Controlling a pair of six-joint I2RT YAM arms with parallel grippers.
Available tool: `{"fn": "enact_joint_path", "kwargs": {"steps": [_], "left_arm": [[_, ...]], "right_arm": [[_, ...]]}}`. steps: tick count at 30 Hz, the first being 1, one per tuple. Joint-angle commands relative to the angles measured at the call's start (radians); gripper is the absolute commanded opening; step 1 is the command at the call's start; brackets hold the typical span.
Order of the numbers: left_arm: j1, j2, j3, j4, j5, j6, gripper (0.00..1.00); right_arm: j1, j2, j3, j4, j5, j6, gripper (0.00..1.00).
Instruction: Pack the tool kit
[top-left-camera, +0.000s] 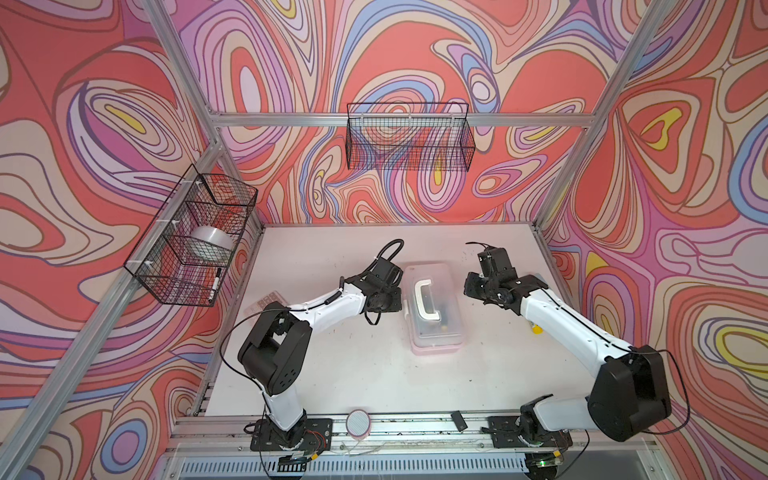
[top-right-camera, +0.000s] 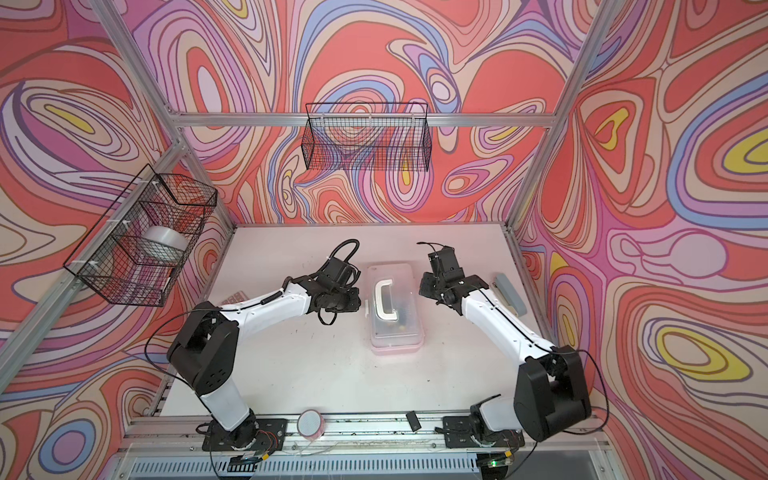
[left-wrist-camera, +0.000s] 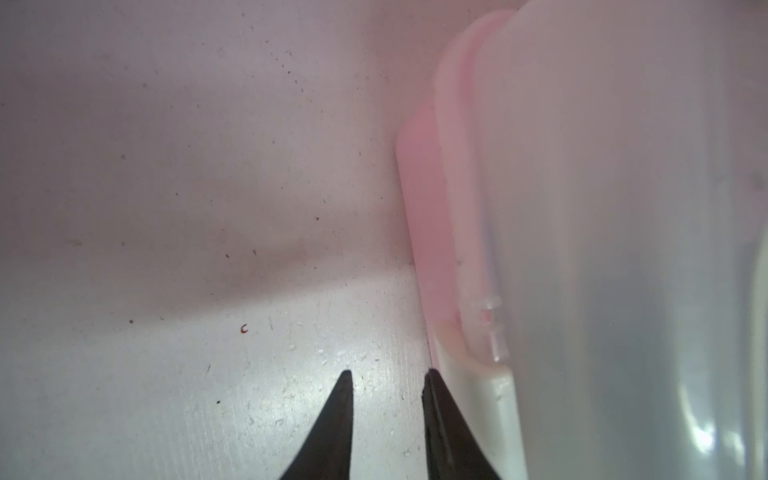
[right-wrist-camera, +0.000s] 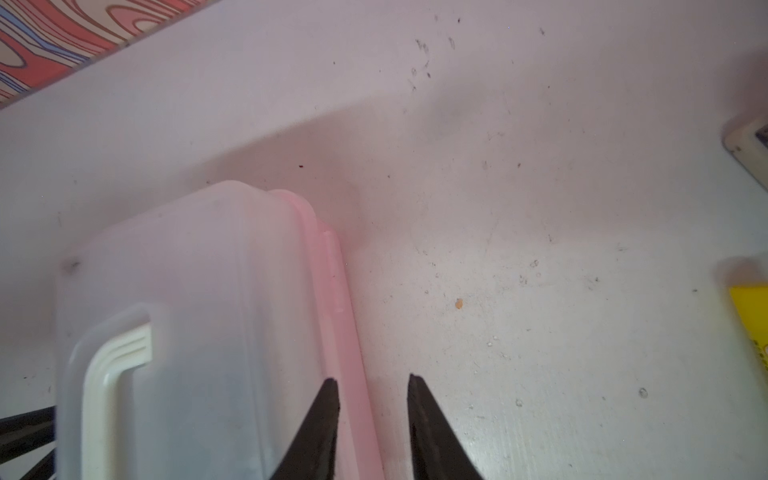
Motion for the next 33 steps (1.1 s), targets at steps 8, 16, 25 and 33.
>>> {"fn": "enact_joint_path", "kwargs": {"steps": [8,16,25,33], "left_arm": [[-0.033,-0.005,0.025,0.016,0.027,-0.016,0.27],[-0.033,0.004,0.03,0.036,0.035,-0.017,0.27],[-0.042,0.037,0.067,0.044,0.055,-0.024,0.28],[-0.068,0.06,0.092,0.044,0.063,-0.03,0.28]], "right_arm": [[0.009,-0.054,-0.001,-0.039,-0.056,-0.021,0.29],[0.009,-0.061,-0.065,-0.009,-0.077,0.009,0.29],[0.011,-0.057,-0.16,0.004,-0.086,0.074,0.28],[0.082,0.02,-0.13,0.047,-0.102,0.071,0.27]]}}
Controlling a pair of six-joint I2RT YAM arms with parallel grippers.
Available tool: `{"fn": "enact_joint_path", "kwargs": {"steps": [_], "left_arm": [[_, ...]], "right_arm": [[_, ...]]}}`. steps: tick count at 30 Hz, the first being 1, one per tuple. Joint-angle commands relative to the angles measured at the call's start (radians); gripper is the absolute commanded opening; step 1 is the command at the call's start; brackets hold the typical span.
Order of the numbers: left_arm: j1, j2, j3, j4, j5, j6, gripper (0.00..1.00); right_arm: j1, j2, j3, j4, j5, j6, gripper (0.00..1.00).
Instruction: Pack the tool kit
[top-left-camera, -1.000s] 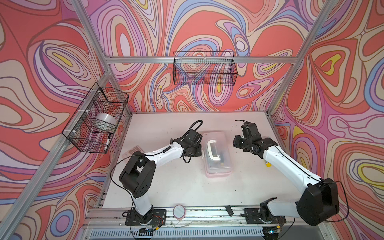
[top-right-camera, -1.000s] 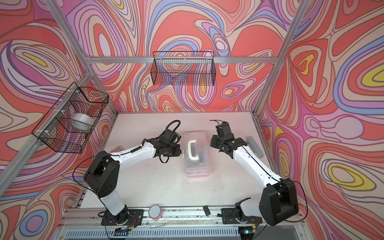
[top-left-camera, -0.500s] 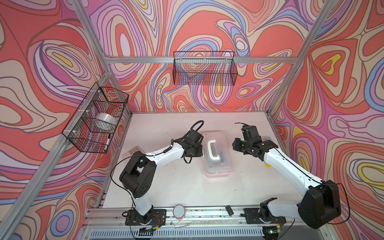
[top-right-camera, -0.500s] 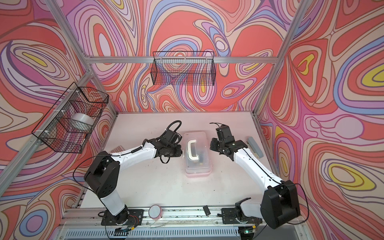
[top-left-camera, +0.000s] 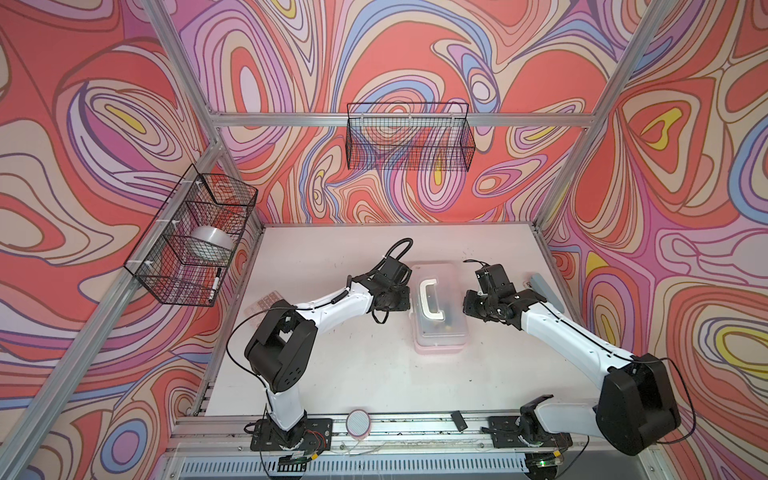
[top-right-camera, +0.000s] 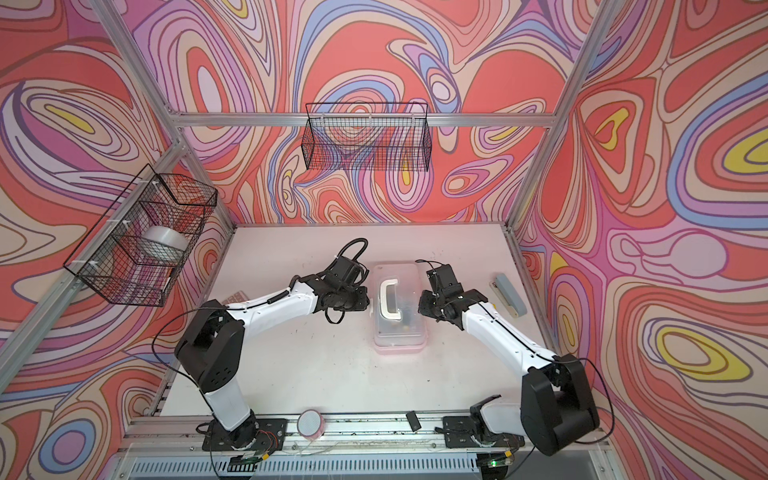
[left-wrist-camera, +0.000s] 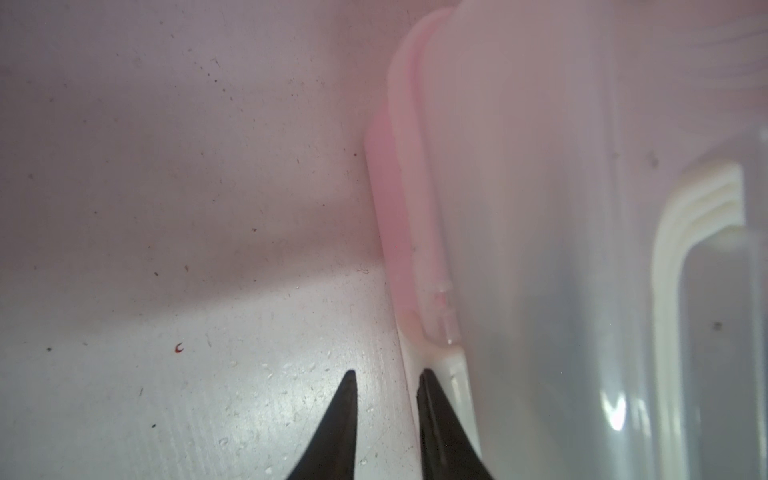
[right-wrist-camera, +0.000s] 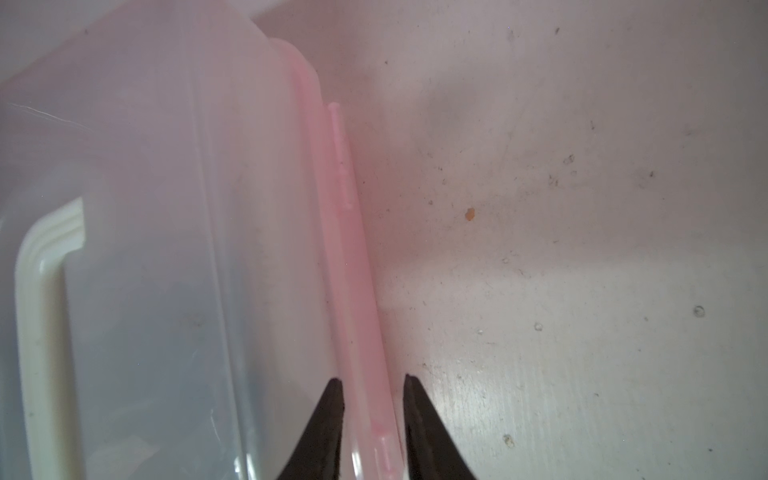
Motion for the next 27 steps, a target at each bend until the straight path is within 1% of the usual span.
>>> {"fn": "enact_joint_path", "kwargs": {"steps": [1,3,6,10,12,15,17,18,20,21,22,24,27], "left_arm": [[-0.03,0.026,0.033,0.037,0.047,-0.014,0.28],[-0.035,0.025,0.027,0.045,0.048,-0.018,0.28],[-0.038,0.024,0.019,0.046,0.047,-0.02,0.28],[-0.034,0.006,0.004,0.022,-0.004,-0.015,0.28],[-0.021,-0.01,-0.015,0.018,-0.017,-0.019,0.3],[0.023,-0.043,-0.056,0.027,-0.012,-0.03,0.36],[0.047,-0.078,-0.083,0.028,-0.033,-0.027,0.45],[0.055,-0.102,-0.099,0.027,-0.058,-0.024,0.52],[0.068,-0.156,-0.135,0.033,-0.103,-0.018,0.6],[0.071,-0.191,-0.156,0.038,-0.13,-0.018,0.67],[0.072,-0.227,-0.179,0.049,-0.164,-0.024,0.7],[0.071,-0.308,-0.249,0.087,-0.233,-0.023,0.72],[0.073,-0.426,-0.367,0.211,-0.352,-0.014,0.75]], "right_arm": [[0.04,0.049,0.023,0.059,-0.049,0.01,0.27],[0.046,0.069,0.024,0.076,-0.069,0.003,0.27],[0.051,0.089,0.033,0.071,-0.056,-0.001,0.27],[0.048,0.077,0.042,0.028,0.038,-0.016,0.28],[0.033,0.068,0.048,0.007,0.063,-0.03,0.29],[0.002,0.047,0.056,-0.015,0.089,-0.049,0.3],[-0.016,0.043,0.065,-0.025,0.089,-0.058,0.3],[-0.019,0.042,0.069,-0.029,0.094,-0.061,0.31],[-0.02,0.042,0.079,-0.043,0.111,-0.061,0.31],[-0.019,0.04,0.082,-0.049,0.118,-0.061,0.31],[-0.019,0.032,0.083,-0.055,0.125,-0.062,0.31],[-0.019,0.014,0.076,-0.052,0.14,-0.069,0.32],[-0.019,-0.035,0.052,-0.023,0.132,-0.095,0.43]]}}
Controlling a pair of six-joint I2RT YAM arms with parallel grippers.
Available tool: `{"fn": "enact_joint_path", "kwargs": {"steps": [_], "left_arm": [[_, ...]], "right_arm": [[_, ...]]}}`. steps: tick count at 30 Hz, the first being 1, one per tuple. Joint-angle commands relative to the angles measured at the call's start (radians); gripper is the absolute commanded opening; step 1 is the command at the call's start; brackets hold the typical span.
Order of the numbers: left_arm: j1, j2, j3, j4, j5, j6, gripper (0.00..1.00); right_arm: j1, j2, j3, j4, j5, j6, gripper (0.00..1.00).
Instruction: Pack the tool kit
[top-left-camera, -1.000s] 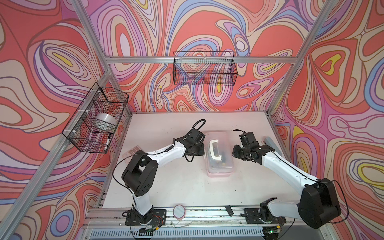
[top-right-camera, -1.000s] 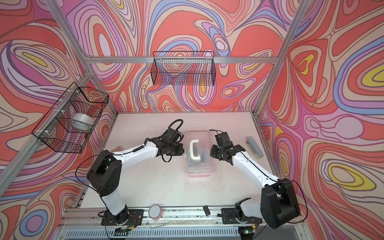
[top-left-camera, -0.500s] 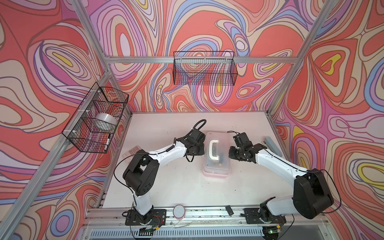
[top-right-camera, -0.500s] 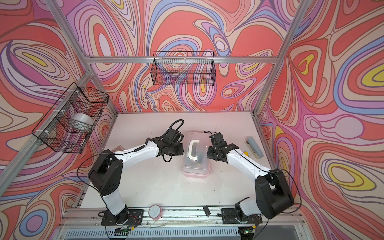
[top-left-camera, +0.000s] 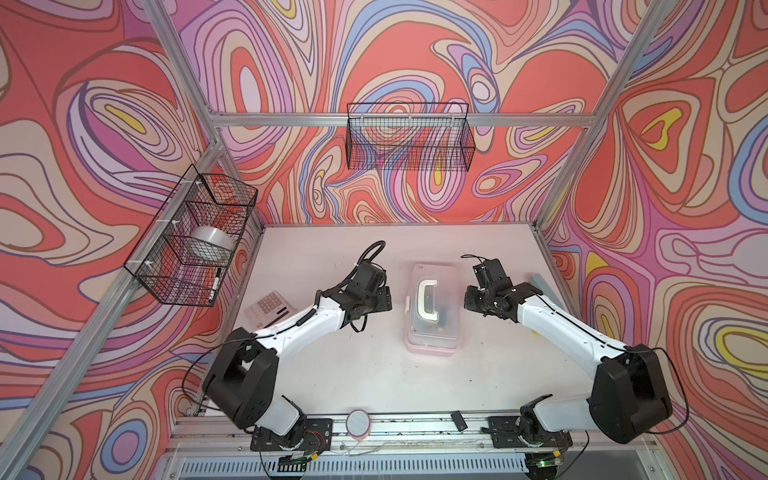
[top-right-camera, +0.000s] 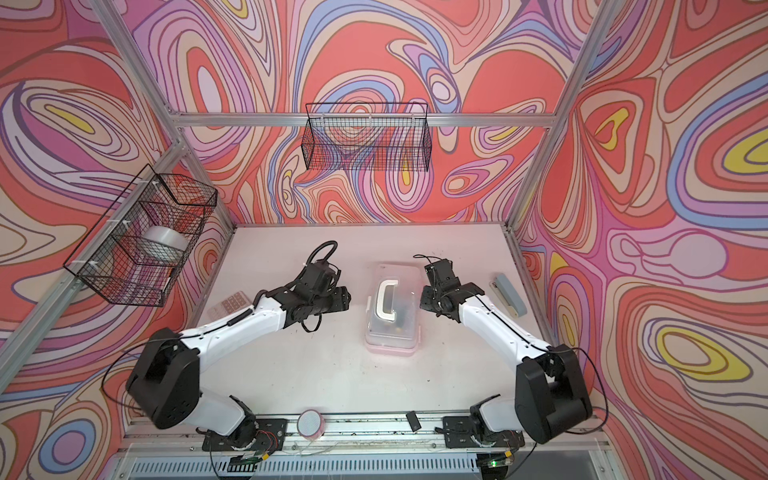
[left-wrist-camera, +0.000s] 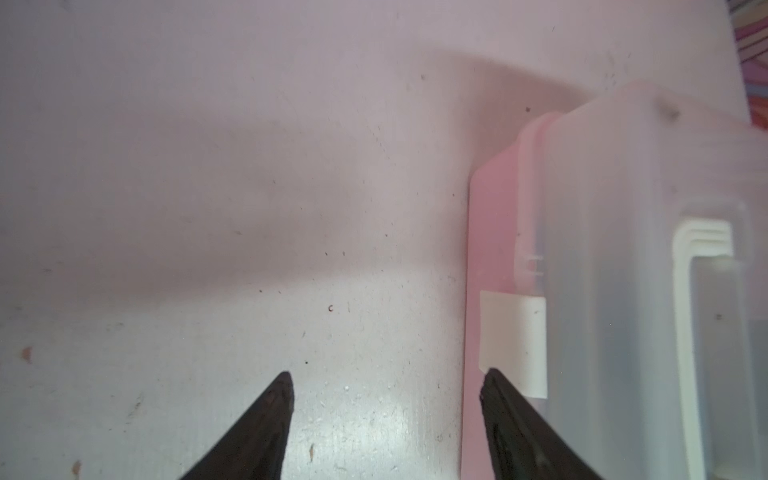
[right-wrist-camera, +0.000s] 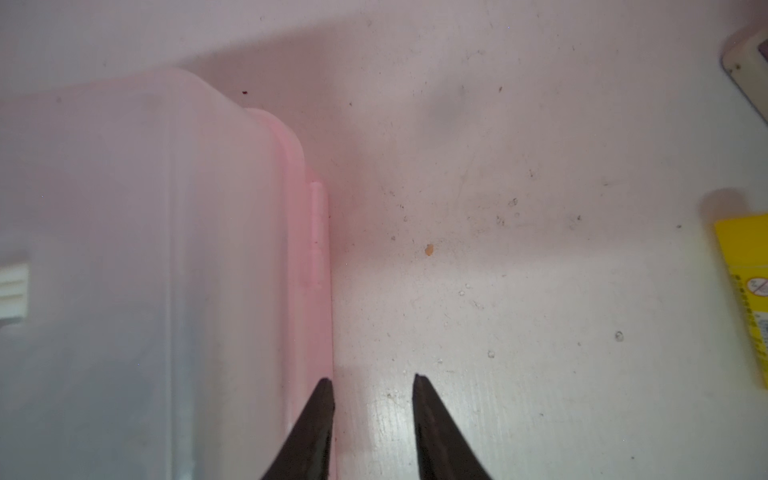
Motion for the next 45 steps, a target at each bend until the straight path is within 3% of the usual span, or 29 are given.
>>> {"fn": "enact_joint_path", "kwargs": {"steps": [1,4,6,8,11,14,18,20,24,29,33,36,38,41,45], "left_arm": [[-0.001,-0.104,-0.1,0.13,-0.181,0.02,0.79],[-0.001,-0.183,-0.181,0.213,-0.316,0.099,0.86],[-0.001,-0.23,-0.262,0.342,-0.393,0.188,0.89],[-0.001,-0.286,-0.346,0.49,-0.423,0.306,1.0],[-0.001,-0.347,-0.423,0.611,-0.525,0.386,1.0],[-0.001,-0.379,-0.514,0.728,-0.61,0.508,1.0],[0.004,-0.323,-0.544,0.784,-0.754,0.582,1.0],[0.017,-0.271,-0.553,0.845,-0.773,0.613,1.0],[0.049,-0.239,-0.546,0.891,-0.714,0.649,1.0],[0.164,-0.235,-0.562,0.943,-0.61,0.638,1.0],[0.26,-0.25,-0.565,0.891,-0.55,0.624,1.0],[0.336,-0.182,-0.602,0.99,-0.518,0.632,1.0],[0.367,-0.143,-0.588,0.929,-0.528,0.619,1.0],[0.384,-0.094,-0.66,1.122,-0.536,0.656,1.0],[0.508,0.055,-0.71,1.399,-0.344,0.634,1.0]], "right_arm": [[0.0,-0.074,-0.016,0.025,0.017,-0.034,0.52],[0.0,-0.13,-0.046,0.065,0.02,-0.067,0.86],[0.0,-0.169,-0.075,0.11,0.048,-0.09,0.98],[0.0,-0.184,-0.097,0.144,0.131,-0.097,0.98],[0.0,-0.165,-0.111,0.176,0.244,-0.134,0.98],[0.0,-0.166,-0.165,0.285,0.278,-0.158,0.98],[-0.001,-0.194,-0.303,0.525,0.306,-0.189,0.98],[0.0,-0.19,-0.333,0.589,0.325,-0.226,0.99],[0.0,-0.166,-0.333,0.603,0.357,-0.3,0.98],[-0.001,-0.198,-0.369,0.703,0.431,-0.363,0.98],[0.0,-0.172,-0.384,0.768,0.403,-0.364,0.98],[0.0,-0.102,-0.373,0.796,0.392,-0.362,0.98],[-0.001,-0.06,-0.36,0.81,0.381,-0.369,0.98],[0.0,-0.046,-0.348,0.792,0.355,-0.359,0.98],[-0.022,-0.053,-0.387,0.906,0.363,-0.443,0.98]]}}
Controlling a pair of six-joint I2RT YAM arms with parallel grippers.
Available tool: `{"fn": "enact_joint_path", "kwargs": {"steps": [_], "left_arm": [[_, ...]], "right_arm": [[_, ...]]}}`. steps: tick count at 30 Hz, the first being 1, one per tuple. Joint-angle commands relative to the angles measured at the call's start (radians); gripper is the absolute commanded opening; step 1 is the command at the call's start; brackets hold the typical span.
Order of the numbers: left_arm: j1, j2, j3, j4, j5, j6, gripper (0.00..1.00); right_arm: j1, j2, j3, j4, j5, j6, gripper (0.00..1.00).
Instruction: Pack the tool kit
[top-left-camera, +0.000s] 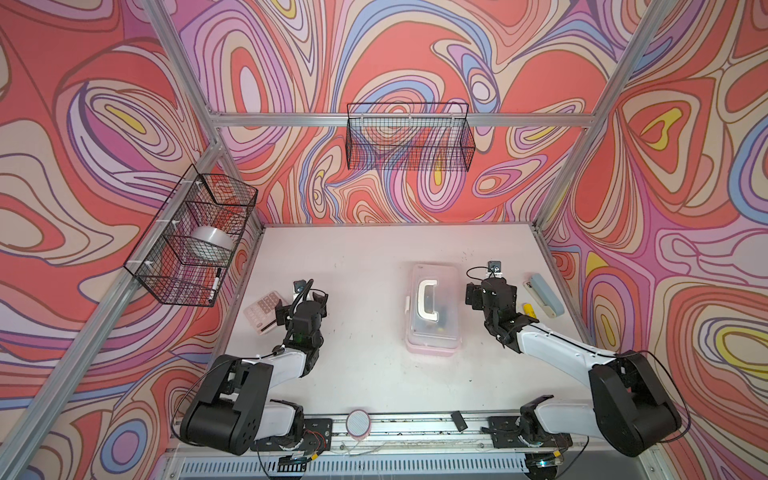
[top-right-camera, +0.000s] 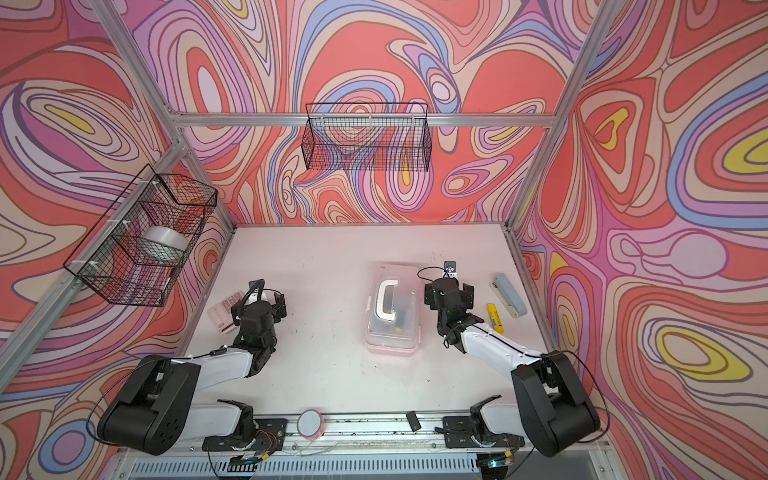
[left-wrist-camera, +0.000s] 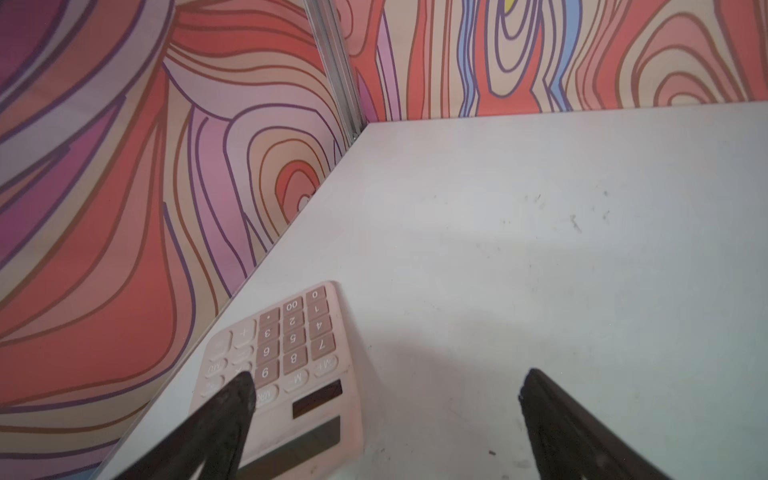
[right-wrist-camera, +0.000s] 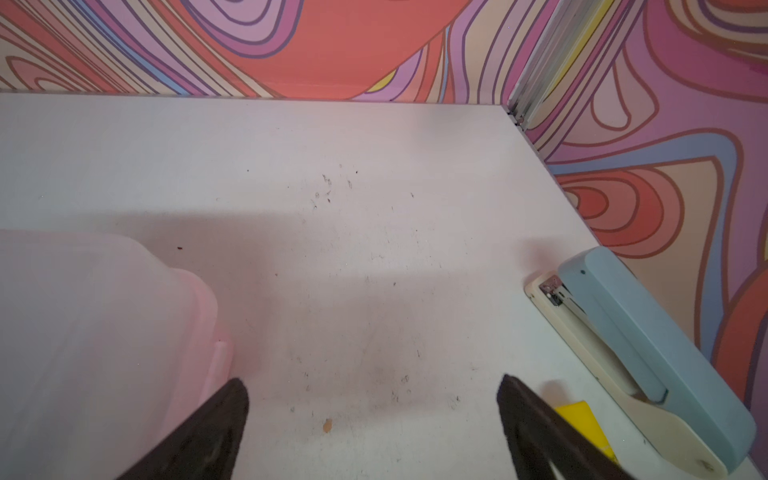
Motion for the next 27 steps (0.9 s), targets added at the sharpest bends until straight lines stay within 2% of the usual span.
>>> {"fn": "enact_joint_path", "kwargs": {"steps": [1,2,3,5,7,9,11,12,13,14,15,16,17,19,27], "left_arm": [[0.073,0.084,-0.013,0.249,0.168,0.011,1.0],[0.074,0.052,-0.005,0.16,0.238,0.006,1.0],[0.076,0.081,-0.002,0.177,0.257,0.009,1.0],[0.089,0.207,0.008,0.345,0.264,0.038,1.0],[0.095,0.107,0.052,0.079,0.285,-0.012,1.0],[0.107,0.185,0.049,0.228,0.288,0.016,1.0],[0.095,0.123,0.076,0.064,0.291,0.0,1.0],[0.097,0.145,0.079,0.1,0.285,0.003,1.0],[0.096,0.174,0.075,0.159,0.287,0.02,1.0],[0.092,0.162,0.081,0.124,0.284,0.024,1.0],[0.093,0.137,0.095,0.045,0.284,0.002,1.0],[0.095,0.141,0.108,0.03,0.286,0.001,1.0],[0.096,0.163,0.109,0.075,0.281,0.017,1.0],[0.096,0.153,0.102,0.063,0.283,0.006,1.0],[0.096,0.161,0.104,0.075,0.28,0.013,1.0]], "right_arm": [[-0.037,-0.006,-0.027,0.126,-0.003,-0.077,0.98],[-0.062,-0.001,-0.044,0.172,-0.003,-0.097,0.98],[-0.095,0.006,-0.072,0.242,-0.008,-0.109,0.98],[-0.164,0.036,-0.108,0.337,-0.037,-0.119,0.98],[-0.22,0.085,-0.143,0.447,-0.045,-0.115,0.98],[-0.244,0.166,-0.17,0.592,-0.049,-0.116,0.98],[-0.244,0.227,-0.175,0.697,-0.098,-0.122,0.98],[-0.252,0.262,-0.197,0.776,-0.174,-0.118,0.99],[-0.259,0.321,-0.205,0.837,-0.198,-0.11,0.98],[-0.262,0.431,-0.223,1.026,-0.184,-0.134,0.98],[-0.255,0.422,-0.234,1.03,-0.187,-0.143,0.98],[-0.258,0.371,-0.214,0.883,-0.241,-0.123,0.98],[-0.273,0.407,-0.196,0.918,-0.277,-0.135,0.98],[-0.283,0.388,-0.151,0.787,-0.281,-0.117,0.98],[-0.295,0.396,-0.146,0.807,-0.268,-0.11,0.98]]}}
